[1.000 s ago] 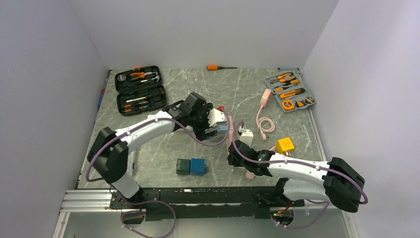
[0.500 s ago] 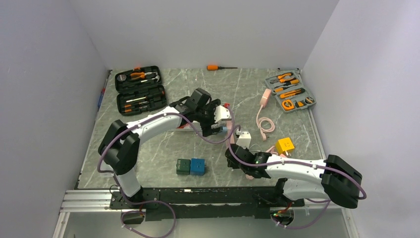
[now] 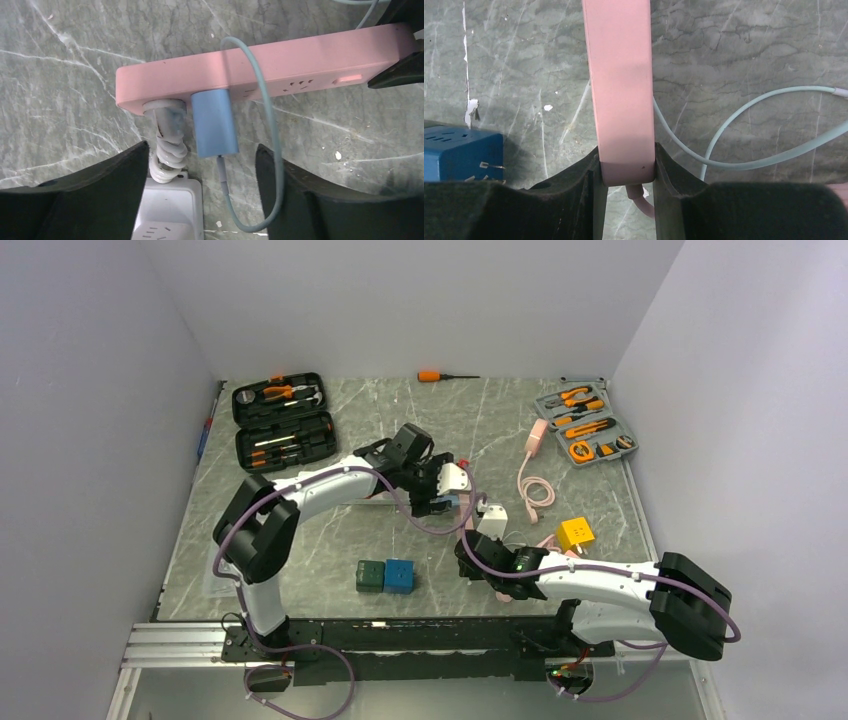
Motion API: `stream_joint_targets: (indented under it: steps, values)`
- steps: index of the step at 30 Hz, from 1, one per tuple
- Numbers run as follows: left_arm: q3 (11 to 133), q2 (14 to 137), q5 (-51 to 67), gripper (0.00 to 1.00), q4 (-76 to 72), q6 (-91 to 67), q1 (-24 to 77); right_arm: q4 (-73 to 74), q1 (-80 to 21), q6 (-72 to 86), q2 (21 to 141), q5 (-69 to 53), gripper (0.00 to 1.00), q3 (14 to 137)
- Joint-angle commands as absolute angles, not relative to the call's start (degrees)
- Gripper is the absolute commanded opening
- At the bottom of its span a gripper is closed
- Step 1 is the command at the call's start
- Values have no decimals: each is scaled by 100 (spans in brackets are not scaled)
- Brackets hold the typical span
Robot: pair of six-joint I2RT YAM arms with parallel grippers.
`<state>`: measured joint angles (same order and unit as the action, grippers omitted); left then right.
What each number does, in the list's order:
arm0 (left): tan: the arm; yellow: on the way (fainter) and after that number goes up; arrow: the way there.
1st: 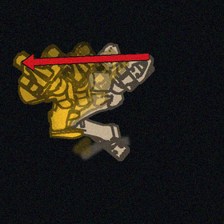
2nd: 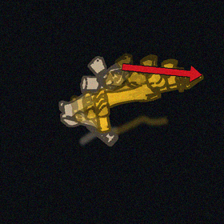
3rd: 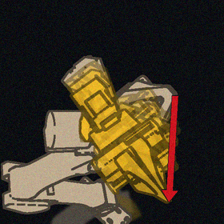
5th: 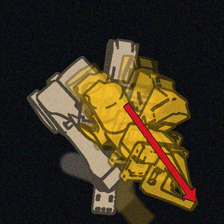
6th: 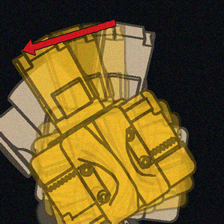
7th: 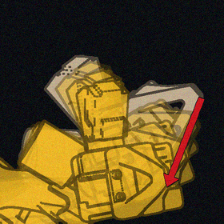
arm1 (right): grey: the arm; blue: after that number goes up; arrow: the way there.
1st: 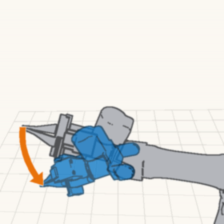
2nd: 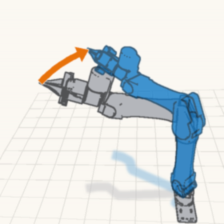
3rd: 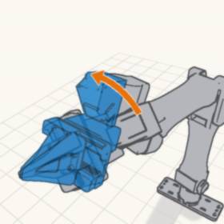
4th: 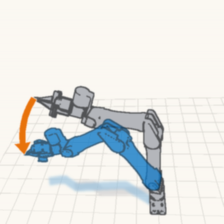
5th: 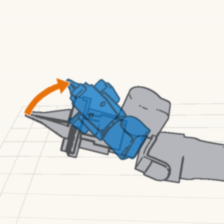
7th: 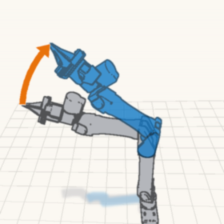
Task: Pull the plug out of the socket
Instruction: Remove the plug from the socket.
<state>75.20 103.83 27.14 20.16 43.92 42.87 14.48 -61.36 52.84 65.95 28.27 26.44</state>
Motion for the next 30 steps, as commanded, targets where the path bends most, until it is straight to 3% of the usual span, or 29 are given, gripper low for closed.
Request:
stream_joint_targets:
  steps: [1,7,19,24,25,27,30]
  values:
    - [7672,10477,2773,73,1836,4486,4390,1227,-6217,5304,6490,3017,0,2961]
    - [7495,10455,2719,51,1779,4359,4550,1204,-6213,5295,6564,3053,0,2993]
    - [7355,10592,2256,47,1617,4350,4727,1190,-6209,5282,6459,3072,0,2994]
    - [7674,10757,2076,4,1904,4426,4751,1186,-6232,5303,6451,3030,0,2955]
    - [7758,10773,2052,0,2004,4437,4760,1180,-6237,5312,6436,3024,3,2942]
    - [7835,10736,2049,0,2091,4414,4757,1158,-6224,5353,6354,3028,32,2908]
    - [7731,10556,2074,0,1992,4306,4762,980,-6102,5263,6183,3016,59,2816]
